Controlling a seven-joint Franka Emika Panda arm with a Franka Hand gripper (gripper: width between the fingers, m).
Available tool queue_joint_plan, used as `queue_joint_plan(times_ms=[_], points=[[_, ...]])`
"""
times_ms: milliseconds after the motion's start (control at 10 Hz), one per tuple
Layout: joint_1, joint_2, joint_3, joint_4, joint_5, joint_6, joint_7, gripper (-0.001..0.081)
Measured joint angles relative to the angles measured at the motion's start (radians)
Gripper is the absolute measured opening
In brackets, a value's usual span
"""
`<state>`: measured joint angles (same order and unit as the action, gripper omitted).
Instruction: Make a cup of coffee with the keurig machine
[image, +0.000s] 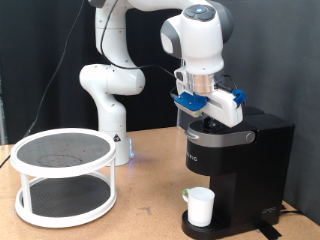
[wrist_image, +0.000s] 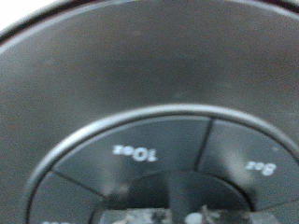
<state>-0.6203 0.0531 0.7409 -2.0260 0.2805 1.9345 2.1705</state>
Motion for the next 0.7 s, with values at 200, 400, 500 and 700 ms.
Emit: queue_joint_plan(times_ms=[200,400,500,700], points=[[0.0,-0.018,0.004,-0.02,0.033,0.03,-0.096,0.0],[0.0,-0.061,0.003,-0.058,0.109,0.045,-0.201,0.0],[0.0,-0.089,0.001,-0.072,0.151,0.049,-0.238,0.0],[0.0,-0.16,-0.007,-0.11,0.227,0.158,-0.248,0.0]])
